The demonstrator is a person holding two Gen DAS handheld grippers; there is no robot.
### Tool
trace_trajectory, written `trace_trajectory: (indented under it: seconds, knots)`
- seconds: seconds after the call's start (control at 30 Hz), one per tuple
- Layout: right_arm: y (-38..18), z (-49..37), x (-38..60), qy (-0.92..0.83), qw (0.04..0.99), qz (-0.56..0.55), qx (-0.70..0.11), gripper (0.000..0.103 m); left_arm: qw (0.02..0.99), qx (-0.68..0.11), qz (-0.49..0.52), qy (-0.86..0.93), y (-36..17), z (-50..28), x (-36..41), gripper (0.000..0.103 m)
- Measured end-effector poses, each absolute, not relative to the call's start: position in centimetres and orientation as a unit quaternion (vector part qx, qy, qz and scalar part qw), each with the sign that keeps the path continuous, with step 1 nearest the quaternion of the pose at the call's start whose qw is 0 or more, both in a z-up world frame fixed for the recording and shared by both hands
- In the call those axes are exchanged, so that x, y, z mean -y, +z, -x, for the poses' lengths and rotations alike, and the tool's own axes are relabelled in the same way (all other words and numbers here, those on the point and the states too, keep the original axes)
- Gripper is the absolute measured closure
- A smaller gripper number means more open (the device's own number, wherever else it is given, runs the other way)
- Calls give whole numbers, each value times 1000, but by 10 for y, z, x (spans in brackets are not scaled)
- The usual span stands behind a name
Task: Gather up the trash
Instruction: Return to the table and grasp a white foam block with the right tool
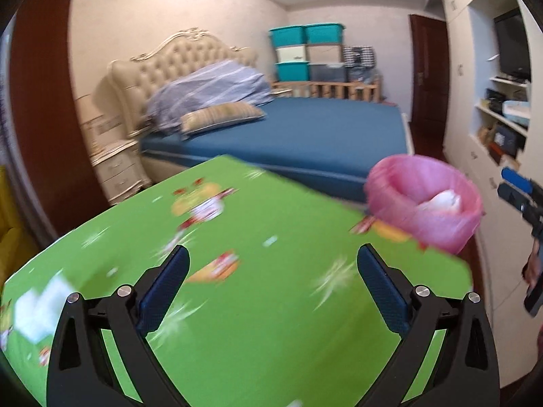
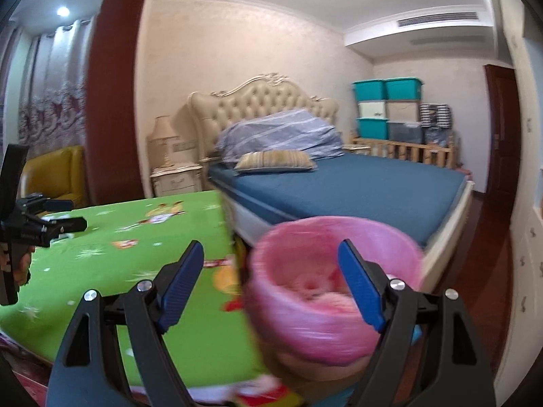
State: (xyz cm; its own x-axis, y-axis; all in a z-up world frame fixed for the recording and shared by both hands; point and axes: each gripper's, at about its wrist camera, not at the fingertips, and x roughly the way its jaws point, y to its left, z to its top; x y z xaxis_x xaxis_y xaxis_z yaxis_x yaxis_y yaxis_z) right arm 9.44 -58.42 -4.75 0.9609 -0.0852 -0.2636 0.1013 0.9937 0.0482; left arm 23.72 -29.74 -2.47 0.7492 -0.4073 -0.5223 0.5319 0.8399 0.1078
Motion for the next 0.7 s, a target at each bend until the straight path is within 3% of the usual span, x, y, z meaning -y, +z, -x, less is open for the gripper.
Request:
trace_trajectory:
  seconds: [0.23, 0.7]
  knots:
    - [-49, -148, 481, 25, 987, -17, -159, 24, 943, -243, -157, -164, -46, -227, 205, 8]
    - [-53, -224, 283, 149, 964, 17, -220, 24, 968, -237, -85, 20, -38, -222, 12, 8]
